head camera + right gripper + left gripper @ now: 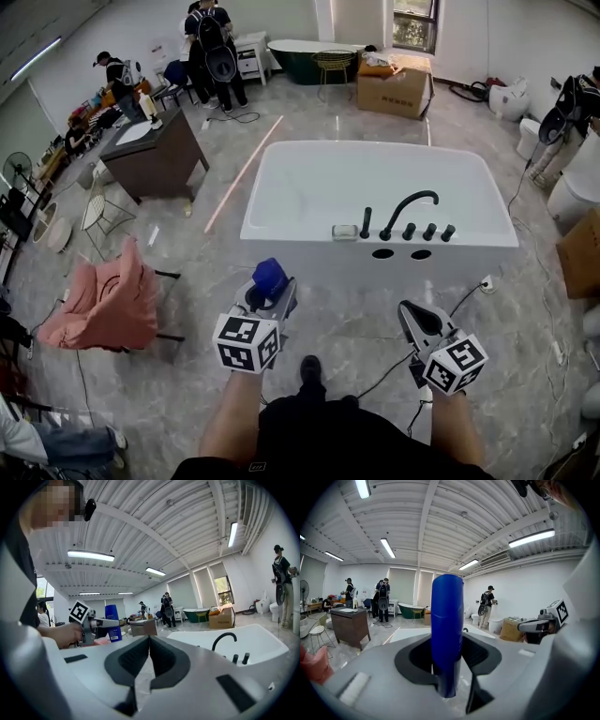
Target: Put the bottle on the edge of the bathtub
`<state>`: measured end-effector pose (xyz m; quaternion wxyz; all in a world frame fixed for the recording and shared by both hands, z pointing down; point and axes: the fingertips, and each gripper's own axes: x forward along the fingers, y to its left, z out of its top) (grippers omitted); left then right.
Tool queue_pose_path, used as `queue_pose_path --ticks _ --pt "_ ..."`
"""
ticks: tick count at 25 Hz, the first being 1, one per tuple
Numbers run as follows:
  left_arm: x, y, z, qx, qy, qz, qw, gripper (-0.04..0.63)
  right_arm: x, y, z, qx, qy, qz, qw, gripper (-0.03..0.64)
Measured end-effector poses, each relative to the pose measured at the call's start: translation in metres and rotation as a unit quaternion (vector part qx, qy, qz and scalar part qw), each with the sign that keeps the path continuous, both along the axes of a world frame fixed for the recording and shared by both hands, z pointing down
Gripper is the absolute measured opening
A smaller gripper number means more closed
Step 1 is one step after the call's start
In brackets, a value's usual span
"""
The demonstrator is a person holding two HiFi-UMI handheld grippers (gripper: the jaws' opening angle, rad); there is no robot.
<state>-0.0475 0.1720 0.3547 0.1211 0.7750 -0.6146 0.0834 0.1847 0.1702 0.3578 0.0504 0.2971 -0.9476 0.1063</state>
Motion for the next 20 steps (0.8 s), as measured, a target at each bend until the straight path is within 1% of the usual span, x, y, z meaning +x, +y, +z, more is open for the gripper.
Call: queue_pose_path --ticks 6,9,14,20 --pt "-0.023 -0.043 0.007 0.005 0.002 0.012 0.9999 0.164 -0.027 -0.043 0.008 -0.009 0.014 0.002 1.0 0.012" --pt "-0.043 -0.062 0.009 -0.001 0.003 0.011 0.9999 0.164 -0.054 -0.064 0.003 -0.007 0.021 -0.006 1.0 0.012" --pt "-0.068 -0.087 0.009 -0.001 0.001 0.025 0.9997 0.164 -0.101 -0.09 0.001 -0.015 0.035 -0.024 0.999 0.012" --pt "-0.093 -0.111 0.013 -0.001 0.005 0.04 0.9992 0.164 -0.132 -0.109 0.007 -0.029 0.052 -0.016 0.998 0.012"
